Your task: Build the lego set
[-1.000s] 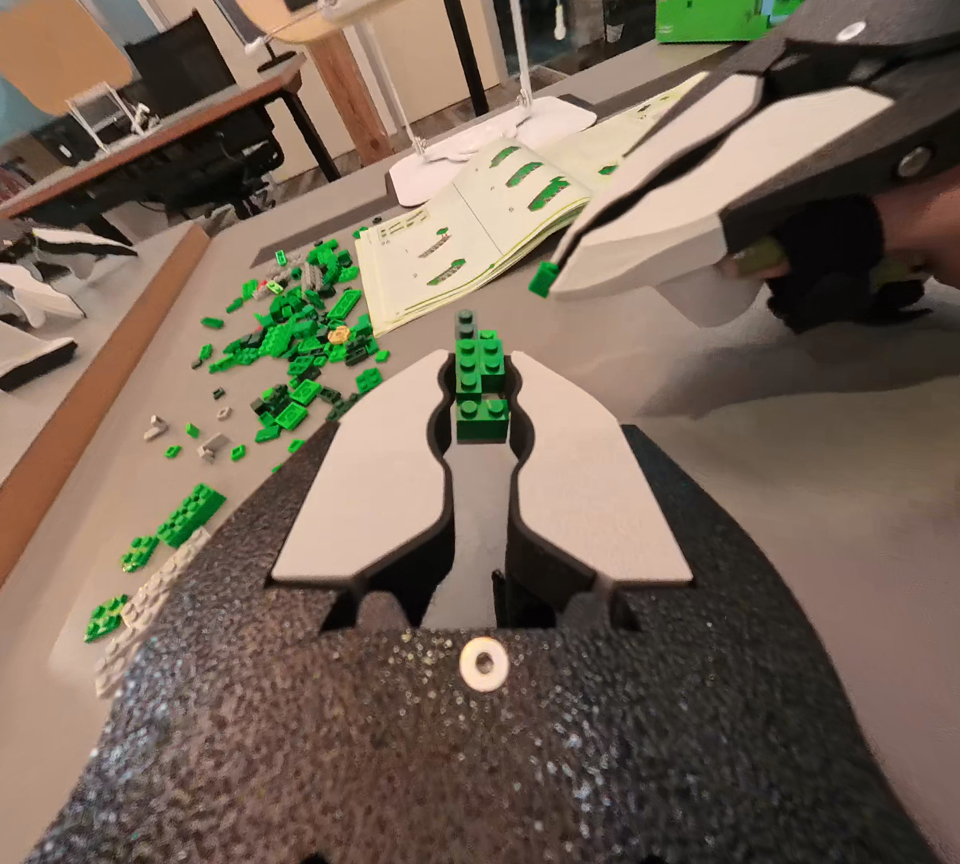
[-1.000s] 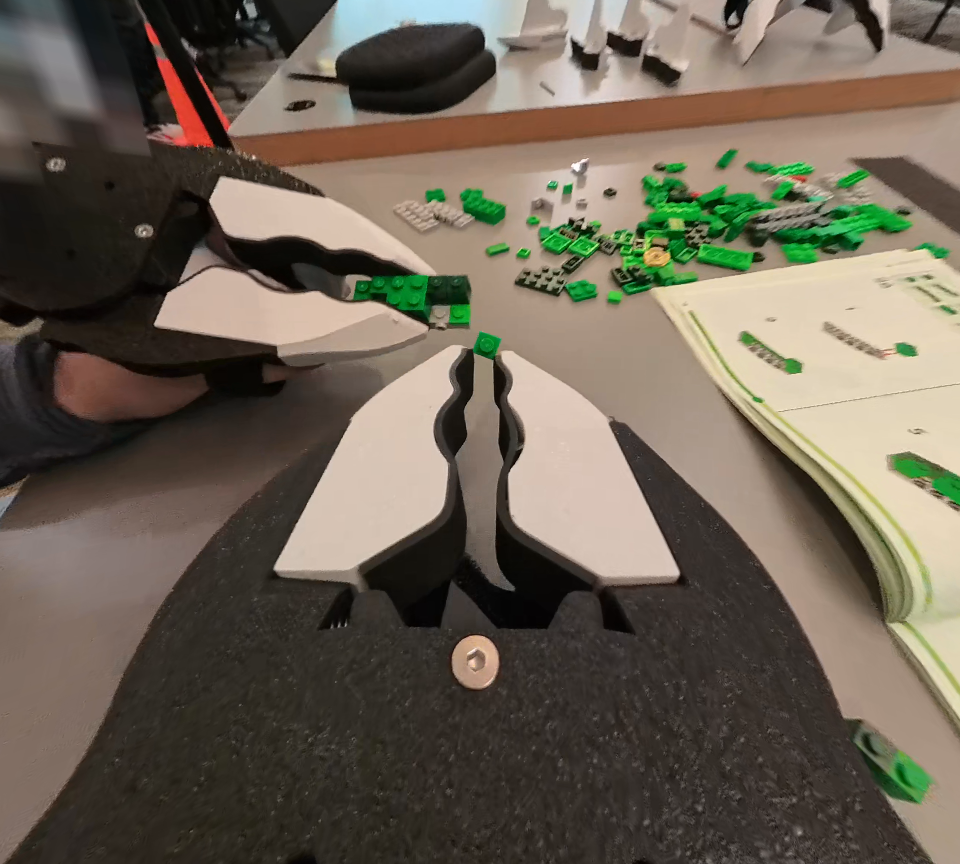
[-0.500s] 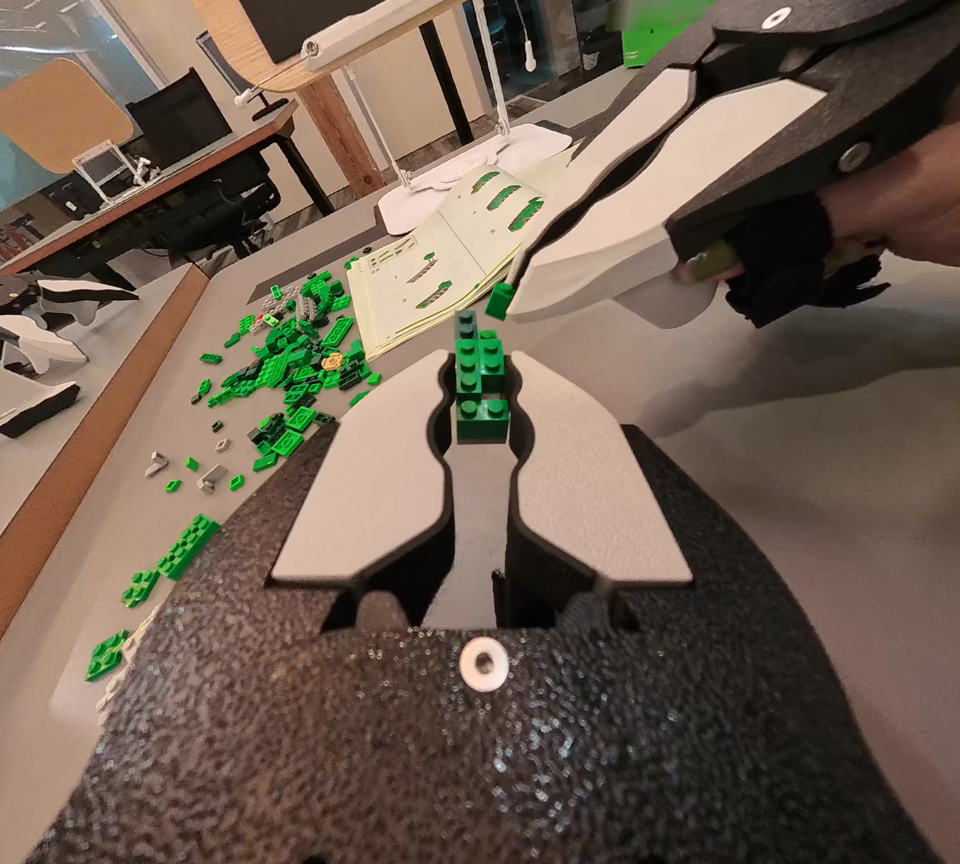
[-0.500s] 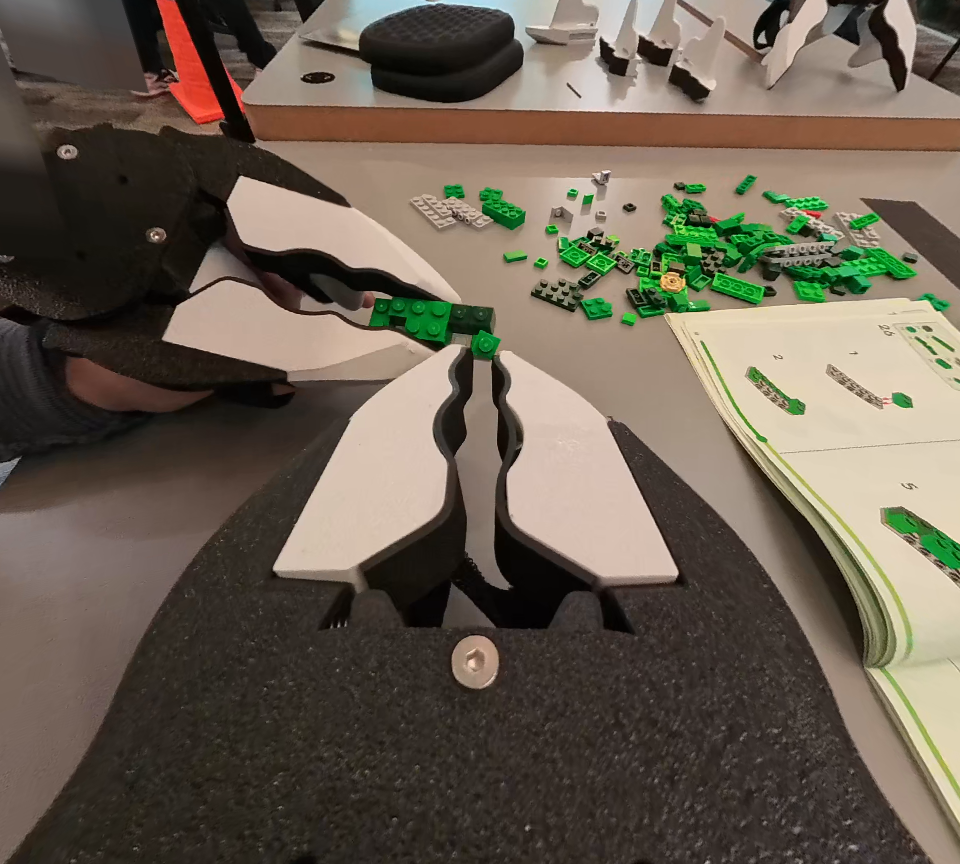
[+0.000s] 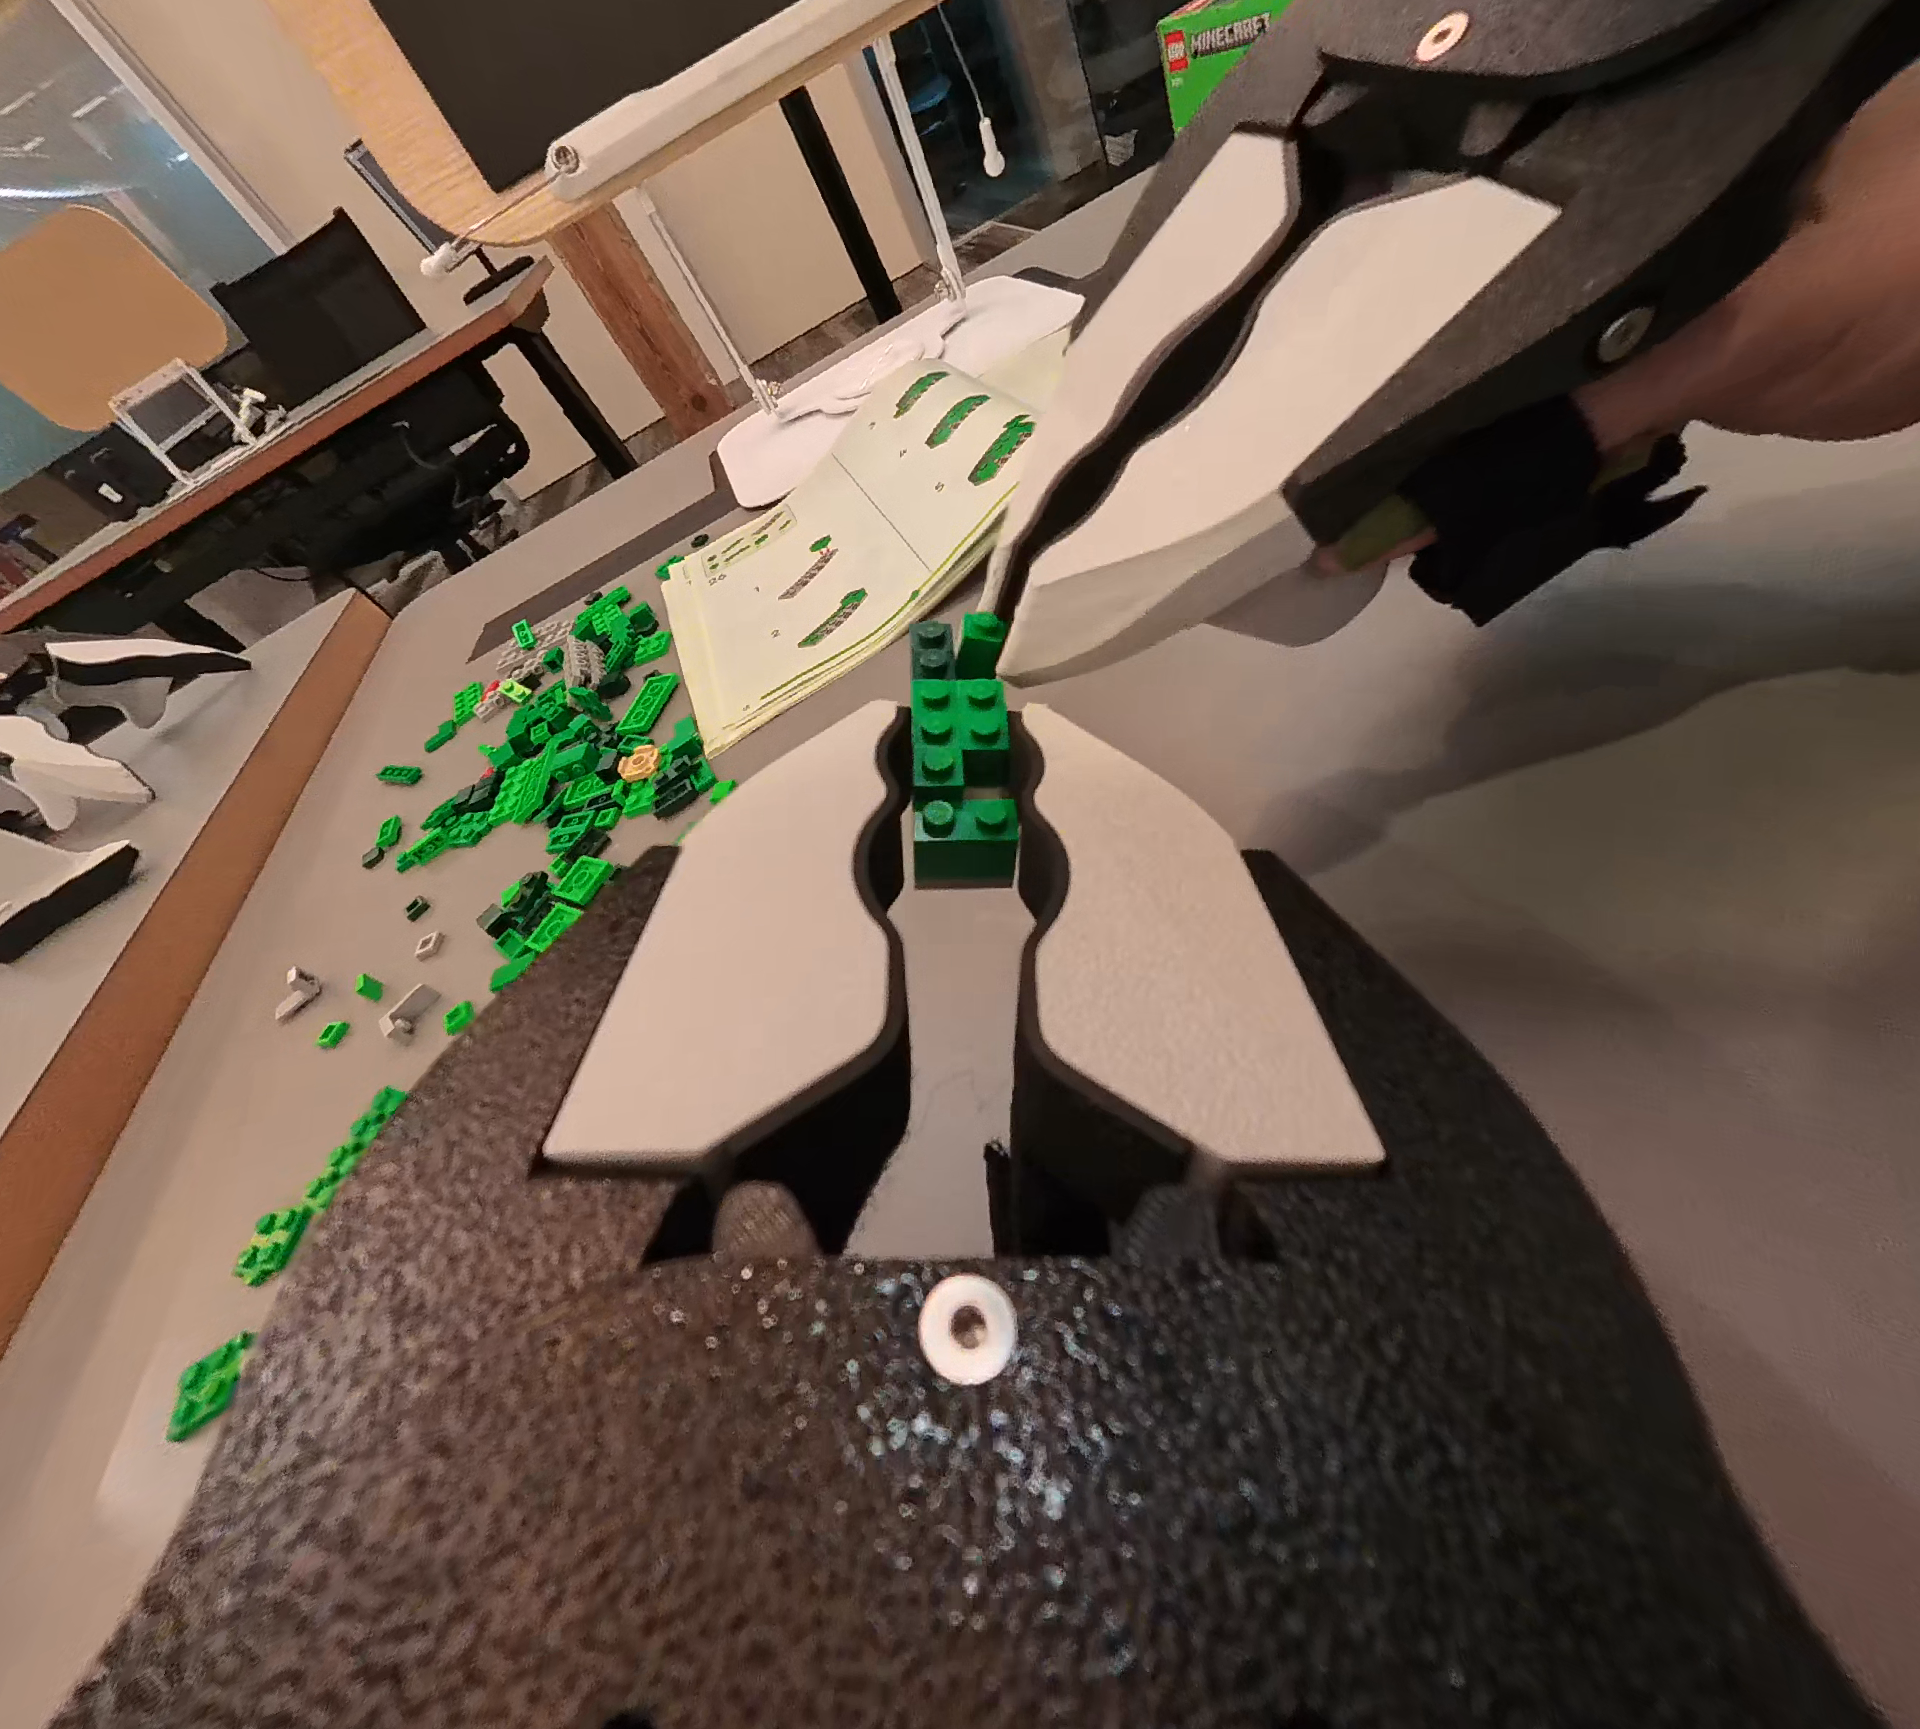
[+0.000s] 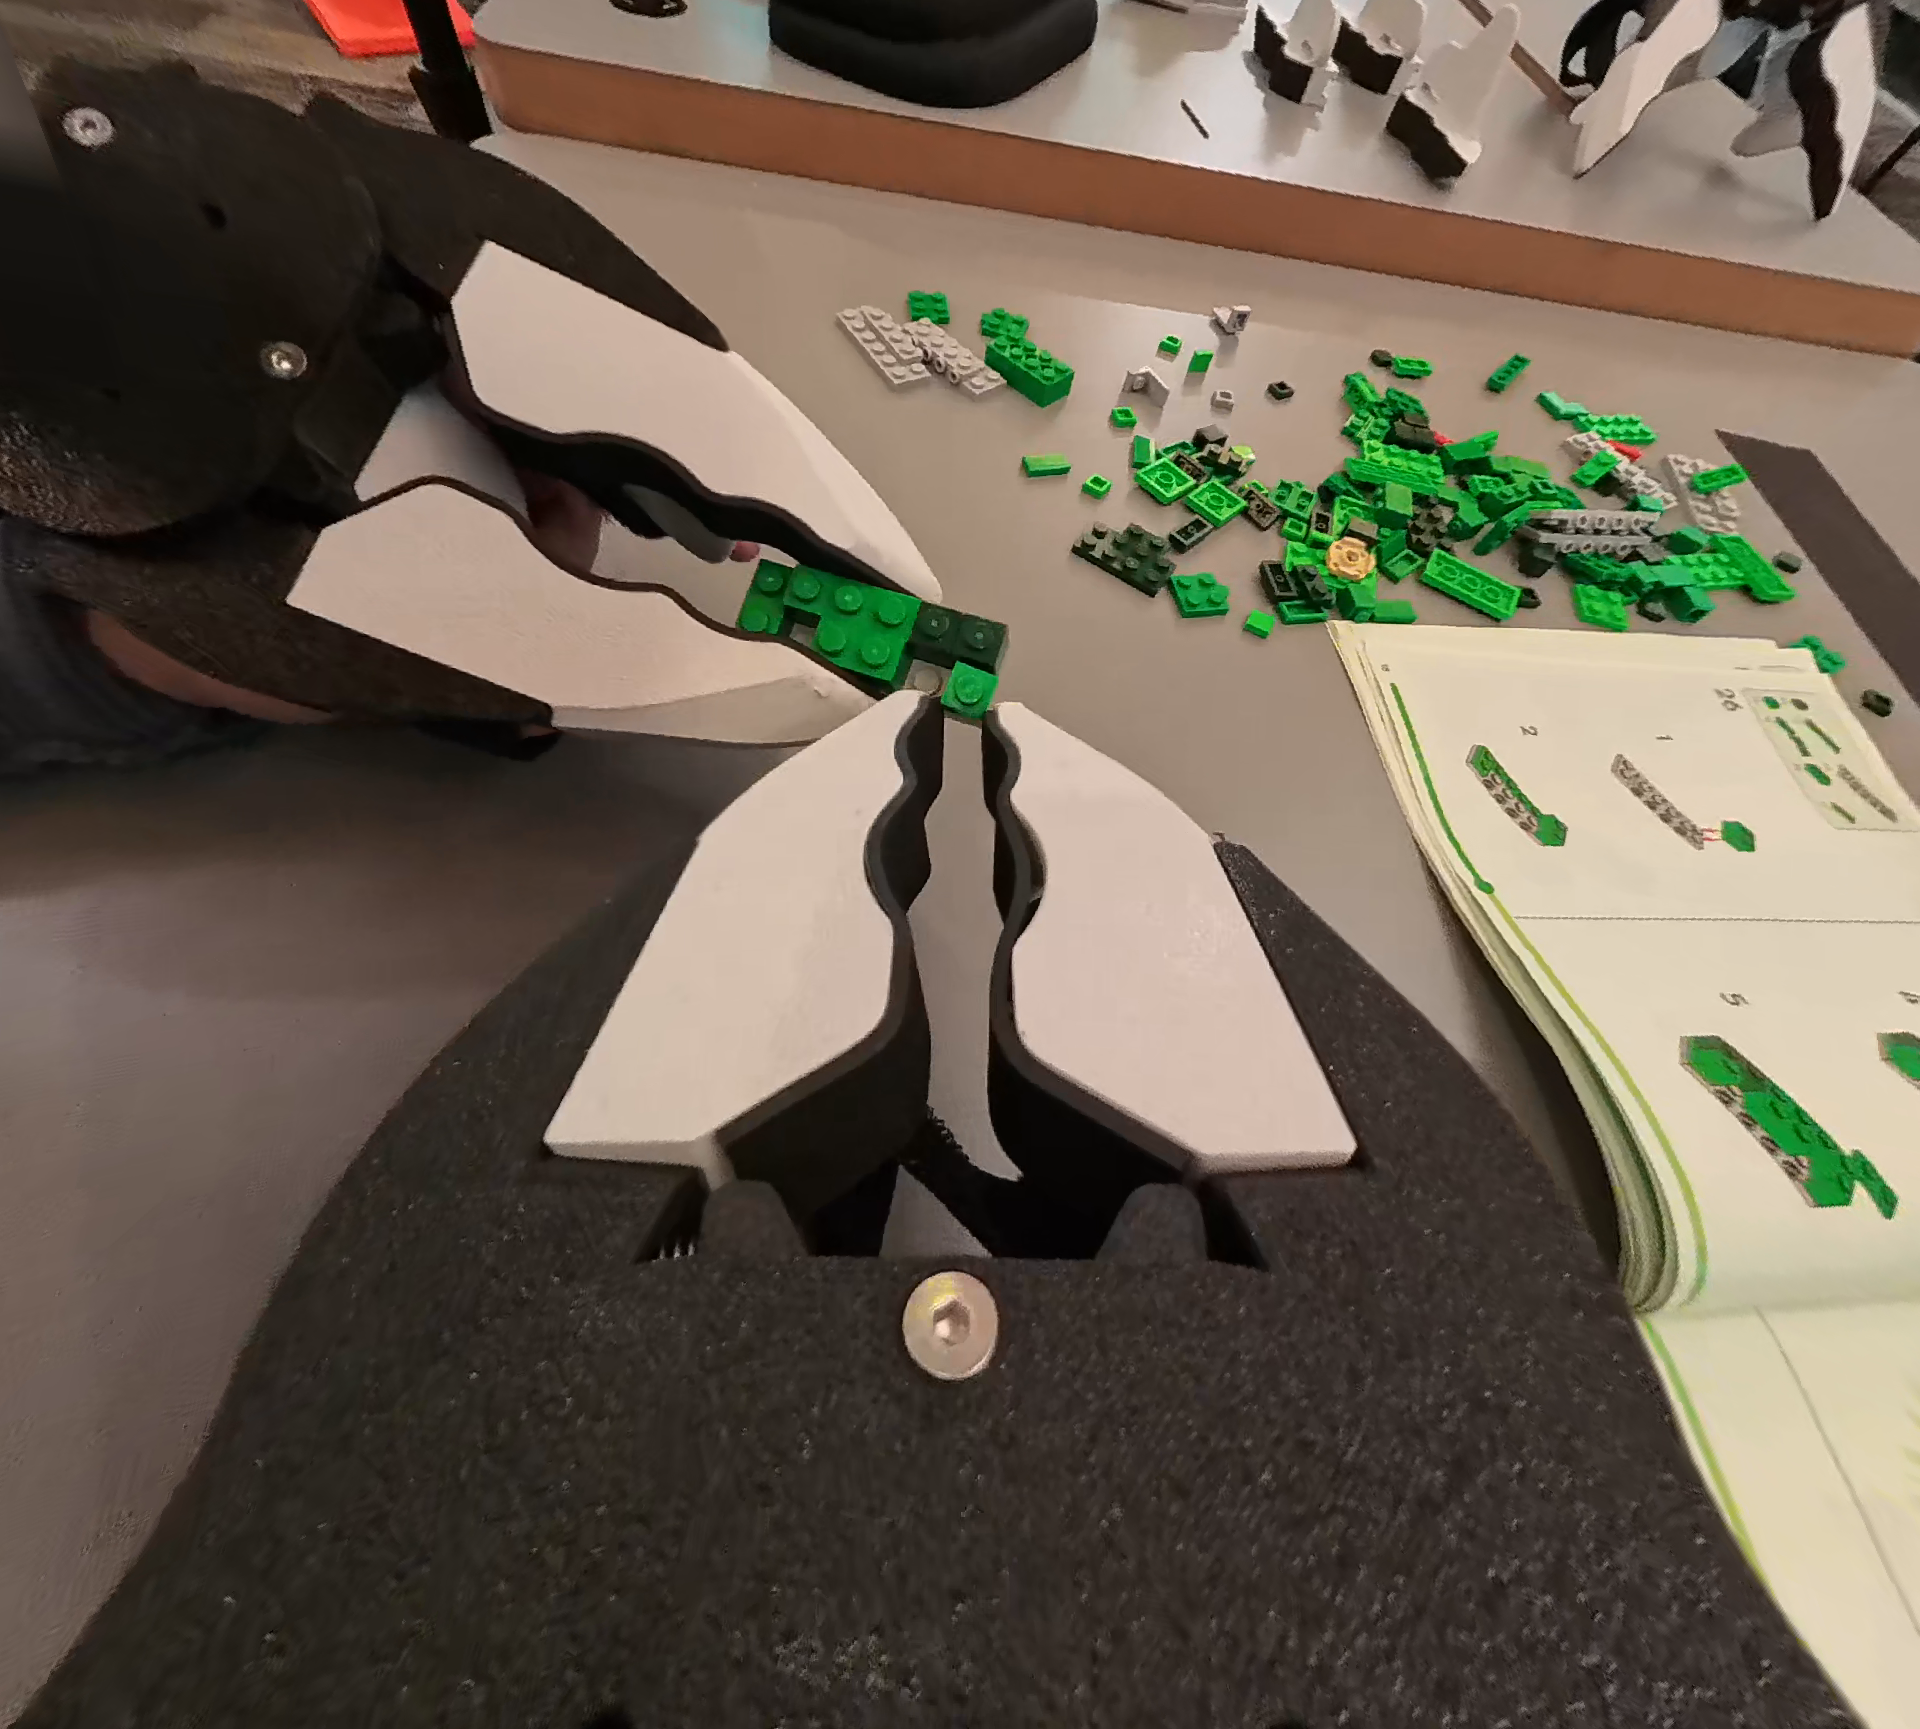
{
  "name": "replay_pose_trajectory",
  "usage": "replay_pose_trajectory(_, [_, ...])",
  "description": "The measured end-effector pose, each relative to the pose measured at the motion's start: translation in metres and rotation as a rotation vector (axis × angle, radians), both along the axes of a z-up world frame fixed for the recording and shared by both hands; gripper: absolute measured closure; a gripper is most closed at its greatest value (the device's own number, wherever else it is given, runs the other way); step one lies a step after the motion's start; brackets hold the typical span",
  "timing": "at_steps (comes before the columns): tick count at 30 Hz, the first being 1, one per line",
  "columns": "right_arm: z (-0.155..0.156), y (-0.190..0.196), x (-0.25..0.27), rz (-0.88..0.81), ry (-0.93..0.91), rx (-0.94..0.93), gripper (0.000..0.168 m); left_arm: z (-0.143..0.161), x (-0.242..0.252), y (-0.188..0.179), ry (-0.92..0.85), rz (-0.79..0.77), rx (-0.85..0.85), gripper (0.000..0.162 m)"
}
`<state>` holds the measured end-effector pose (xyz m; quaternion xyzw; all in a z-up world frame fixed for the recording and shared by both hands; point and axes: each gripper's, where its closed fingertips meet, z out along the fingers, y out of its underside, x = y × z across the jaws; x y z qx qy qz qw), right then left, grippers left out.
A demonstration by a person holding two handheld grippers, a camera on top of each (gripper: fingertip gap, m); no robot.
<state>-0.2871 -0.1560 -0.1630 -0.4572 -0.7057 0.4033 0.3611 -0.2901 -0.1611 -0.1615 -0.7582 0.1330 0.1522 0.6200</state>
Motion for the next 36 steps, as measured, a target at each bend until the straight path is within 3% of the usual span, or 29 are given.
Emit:
replay_pose_trajectory(5, [0.006,-0.003,0.002,0.025,0.029,-0.014,0.162,0.005,0.003,-0.003,-0.013,-0.033,0.035,0.145])
replay_pose_trajectory(11, [0.009,-0.004,0.007,0.052,0.022,0.153,0.162,0.008,0.008,-0.004,0.005,-0.053,0.053,0.146])
replay_pose_trajectory(16, [0.01,-0.004,0.008,0.026,-0.052,0.057,0.161,0.01,0.009,-0.004,-0.033,-0.057,0.061,0.145])
replay_pose_trajectory(23, [0.011,-0.005,0.009,0.024,-0.036,0.166,0.161,0.011,0.01,-0.005,-0.096,-0.074,0.064,0.146])
replay_pose_trajectory(36, [0.007,-0.003,0.003,-0.03,-0.188,0.107,0.161,0.004,0.003,-0.003,-0.241,-0.012,-0.001,0.145])
